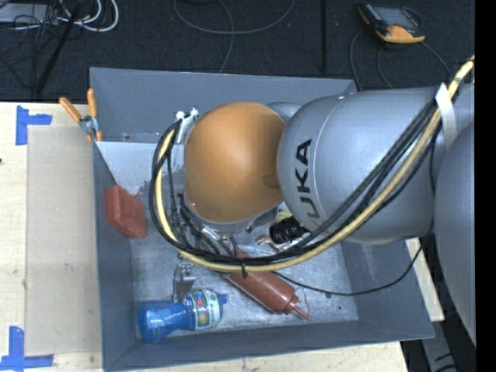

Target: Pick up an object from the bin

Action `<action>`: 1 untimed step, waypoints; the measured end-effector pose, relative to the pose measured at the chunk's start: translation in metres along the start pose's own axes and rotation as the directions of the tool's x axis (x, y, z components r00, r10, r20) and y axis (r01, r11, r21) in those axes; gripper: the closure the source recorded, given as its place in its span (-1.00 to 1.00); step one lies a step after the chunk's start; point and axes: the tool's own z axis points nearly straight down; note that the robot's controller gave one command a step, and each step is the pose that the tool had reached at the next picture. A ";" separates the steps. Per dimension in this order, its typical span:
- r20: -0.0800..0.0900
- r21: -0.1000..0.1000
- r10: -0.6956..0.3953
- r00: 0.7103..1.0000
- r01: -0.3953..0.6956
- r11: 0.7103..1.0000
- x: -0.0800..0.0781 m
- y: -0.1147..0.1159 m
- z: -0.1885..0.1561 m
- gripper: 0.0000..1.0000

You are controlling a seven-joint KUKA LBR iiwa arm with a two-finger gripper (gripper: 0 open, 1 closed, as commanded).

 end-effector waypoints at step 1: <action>0.007 -0.003 0.034 0.999 -0.034 0.999 -0.003 -0.005 0.047 -1.00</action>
Offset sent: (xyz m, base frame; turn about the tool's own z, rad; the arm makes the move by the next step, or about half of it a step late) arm -0.0307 -0.0133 -0.1196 0.0228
